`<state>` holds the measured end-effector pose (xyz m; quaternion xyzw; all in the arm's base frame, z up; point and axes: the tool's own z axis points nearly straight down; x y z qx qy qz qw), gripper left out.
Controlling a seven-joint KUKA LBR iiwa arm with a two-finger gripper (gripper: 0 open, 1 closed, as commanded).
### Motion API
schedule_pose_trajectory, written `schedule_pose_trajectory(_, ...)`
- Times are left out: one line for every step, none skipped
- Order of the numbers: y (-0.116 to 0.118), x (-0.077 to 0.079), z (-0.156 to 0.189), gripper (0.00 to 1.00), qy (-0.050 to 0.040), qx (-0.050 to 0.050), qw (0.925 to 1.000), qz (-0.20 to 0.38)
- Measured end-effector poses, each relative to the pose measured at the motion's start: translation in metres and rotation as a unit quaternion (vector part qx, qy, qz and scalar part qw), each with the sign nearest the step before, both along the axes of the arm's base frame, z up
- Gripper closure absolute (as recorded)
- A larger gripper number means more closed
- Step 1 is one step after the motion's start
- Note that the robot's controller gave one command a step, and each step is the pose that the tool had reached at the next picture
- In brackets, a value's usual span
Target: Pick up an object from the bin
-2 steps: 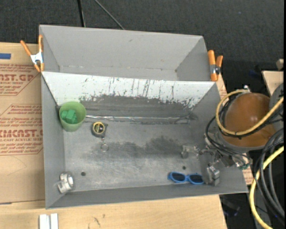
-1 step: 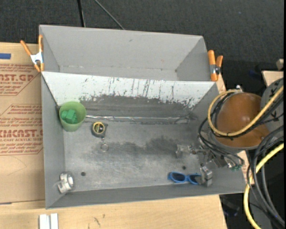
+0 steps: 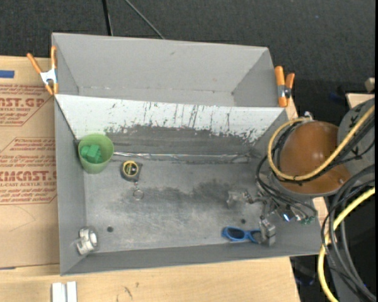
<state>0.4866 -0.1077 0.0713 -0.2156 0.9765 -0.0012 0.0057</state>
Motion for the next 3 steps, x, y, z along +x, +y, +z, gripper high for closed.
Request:
schedule_pose_trajectory(0.031, -0.0026, 0.0028, 0.0, -0.0007, 0.001, 0.9997, -0.024)
schedule_pose_trajectory(0.0302, -0.006, 0.001, 1.0, 0.0053, 0.001, 0.9997, -0.025)
schedule_pose_trajectory(0.0303, -0.0023, 0.0026, 0.0, -0.0019, 0.001, 0.9997, -0.025)
